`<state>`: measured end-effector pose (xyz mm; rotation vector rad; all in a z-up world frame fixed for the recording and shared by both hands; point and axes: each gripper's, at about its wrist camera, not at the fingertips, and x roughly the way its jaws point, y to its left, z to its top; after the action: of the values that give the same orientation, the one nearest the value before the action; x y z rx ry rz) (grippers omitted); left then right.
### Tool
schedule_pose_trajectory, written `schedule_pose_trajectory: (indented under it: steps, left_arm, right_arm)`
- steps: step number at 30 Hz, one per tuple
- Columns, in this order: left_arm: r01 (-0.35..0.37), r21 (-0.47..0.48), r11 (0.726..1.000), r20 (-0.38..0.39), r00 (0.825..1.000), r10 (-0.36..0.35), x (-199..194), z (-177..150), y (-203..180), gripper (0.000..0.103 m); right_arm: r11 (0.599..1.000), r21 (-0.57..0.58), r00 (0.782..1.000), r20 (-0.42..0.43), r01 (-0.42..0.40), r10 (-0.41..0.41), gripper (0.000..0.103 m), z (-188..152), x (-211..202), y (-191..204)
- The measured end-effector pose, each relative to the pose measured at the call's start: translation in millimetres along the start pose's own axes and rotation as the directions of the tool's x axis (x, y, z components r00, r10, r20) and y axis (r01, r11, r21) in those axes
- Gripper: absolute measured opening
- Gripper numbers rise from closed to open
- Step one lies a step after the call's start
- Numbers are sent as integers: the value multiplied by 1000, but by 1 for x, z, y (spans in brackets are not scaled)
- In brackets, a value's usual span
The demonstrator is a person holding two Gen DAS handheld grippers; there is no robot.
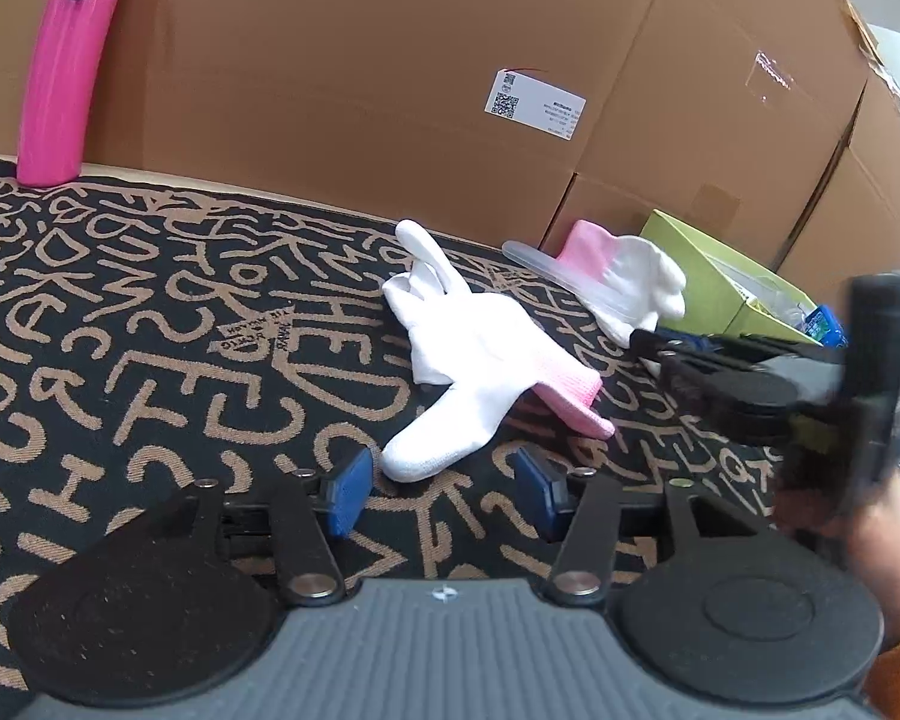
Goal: Organize objects
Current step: 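Grasp one glove with the left gripper while the right grasps the other glove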
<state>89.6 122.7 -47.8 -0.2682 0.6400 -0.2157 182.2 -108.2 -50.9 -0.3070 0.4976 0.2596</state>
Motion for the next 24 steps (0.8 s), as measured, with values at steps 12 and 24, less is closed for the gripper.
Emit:
schedule_pose_trajectory:
  steps: [12, 24]
  left_arm:
    - [-25, -5, 1000, -8, 1000, 25, -9, -3, -7, 64]
    - [-23, 29, 999, 32, 999, 22, 22, 29, -31, 78]
  right_arm:
    - [939, -106, 945, -50, -328, 324, 8, -38, -101, 16]
    - [933, 265, 969, 54, -245, 240, 70, -16, -77, -43]
